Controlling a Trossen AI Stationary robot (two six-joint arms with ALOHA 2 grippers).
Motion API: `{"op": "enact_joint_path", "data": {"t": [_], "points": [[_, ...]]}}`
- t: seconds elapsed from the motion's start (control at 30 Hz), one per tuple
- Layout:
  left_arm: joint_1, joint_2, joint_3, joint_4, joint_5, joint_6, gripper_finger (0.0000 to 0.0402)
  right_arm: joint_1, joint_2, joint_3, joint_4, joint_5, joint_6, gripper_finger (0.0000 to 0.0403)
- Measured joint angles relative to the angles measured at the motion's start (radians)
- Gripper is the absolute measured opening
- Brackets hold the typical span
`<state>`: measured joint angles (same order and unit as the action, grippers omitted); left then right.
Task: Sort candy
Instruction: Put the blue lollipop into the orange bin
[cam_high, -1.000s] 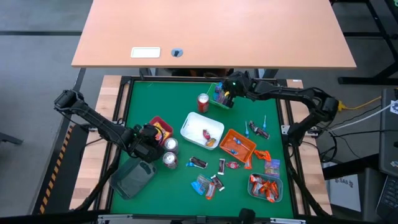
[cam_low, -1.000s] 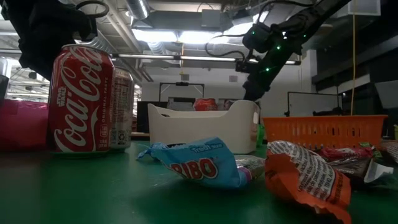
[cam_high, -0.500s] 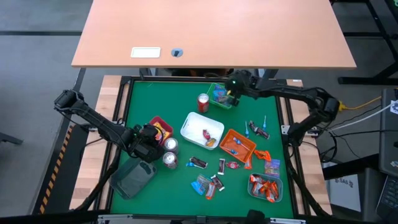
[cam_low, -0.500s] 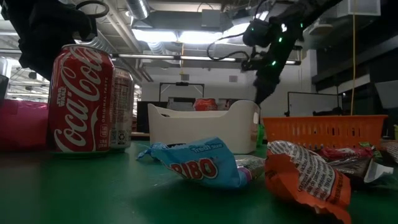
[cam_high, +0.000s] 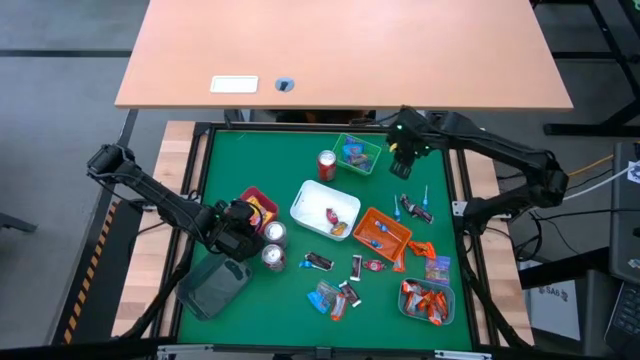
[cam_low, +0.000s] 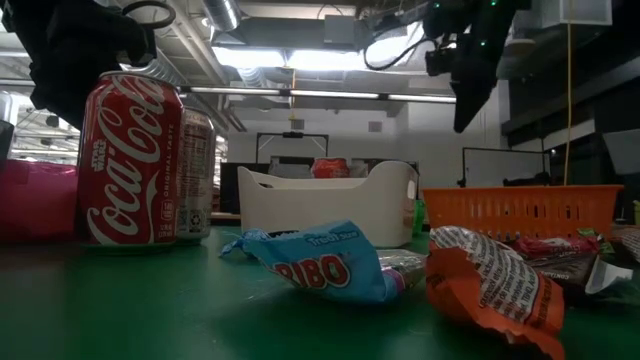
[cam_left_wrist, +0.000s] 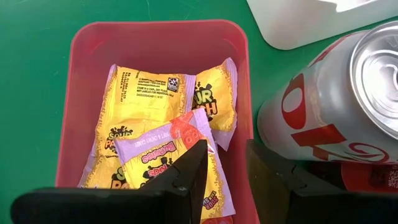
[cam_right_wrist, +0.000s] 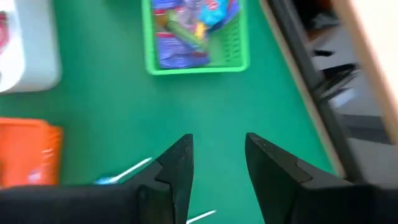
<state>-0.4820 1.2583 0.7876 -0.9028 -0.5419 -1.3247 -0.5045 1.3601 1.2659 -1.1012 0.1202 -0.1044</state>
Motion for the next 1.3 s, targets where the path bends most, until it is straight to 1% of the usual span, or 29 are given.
{"op": "enact_joint_path", "data": {"t": [0.13, 0.23, 0.4, 0.5, 0.63, 0.8, 0.97, 1.07, 1.2, 1.3], "points": [[0.000, 0.000, 0.000, 0.000, 0.000, 0.000, 0.0099, 0.000, -0.010, -0.001, -0.045, -0.098, 0.061, 0.0143], [0.000, 0.000, 0.000, 0.000, 0.000, 0.000, 0.0099, 0.000, -0.010, -0.007, -0.065, -0.136, 0.102, 0.0143], [-0.001, 0.000, 0.000, 0.000, 0.000, 0.000, 0.0099, 0.000, -0.011, -0.104, -0.048, -0.192, 0.158, 0.0143], [-0.001, 0.000, 0.000, 0.001, 0.000, 0.000, 0.0099, 0.000, -0.011, -0.189, 0.008, -0.194, 0.198, 0.0143], [-0.001, 0.000, 0.000, 0.001, 0.000, 0.000, 0.0099, 0.000, -0.011, -0.301, 0.134, -0.194, 0.255, 0.0143], [-0.001, 0.000, 0.000, 0.001, 0.000, 0.000, 0.0099, 0.001, -0.011, -0.405, 0.247, -0.196, 0.295, 0.0143], [-0.001, 0.000, 0.000, 0.001, 0.000, 0.000, 0.0099, 0.001, -0.011, -0.482, 0.339, -0.246, 0.332, 0.0143], [-0.001, 0.000, 0.000, 0.002, 0.000, 0.000, 0.0099, 0.001, -0.010, -0.518, 0.366, -0.246, 0.366, 0.0143], [-0.001, 0.000, 0.000, 0.010, 0.000, 0.000, 0.0099, 0.001, -0.006, -0.556, 0.384, -0.246, 0.374, 0.0143], [-0.001, 0.000, 0.000, 0.010, 0.000, 0.000, 0.0099, 0.001, -0.006, -0.591, 0.435, -0.275, 0.382, 0.0143]]}}
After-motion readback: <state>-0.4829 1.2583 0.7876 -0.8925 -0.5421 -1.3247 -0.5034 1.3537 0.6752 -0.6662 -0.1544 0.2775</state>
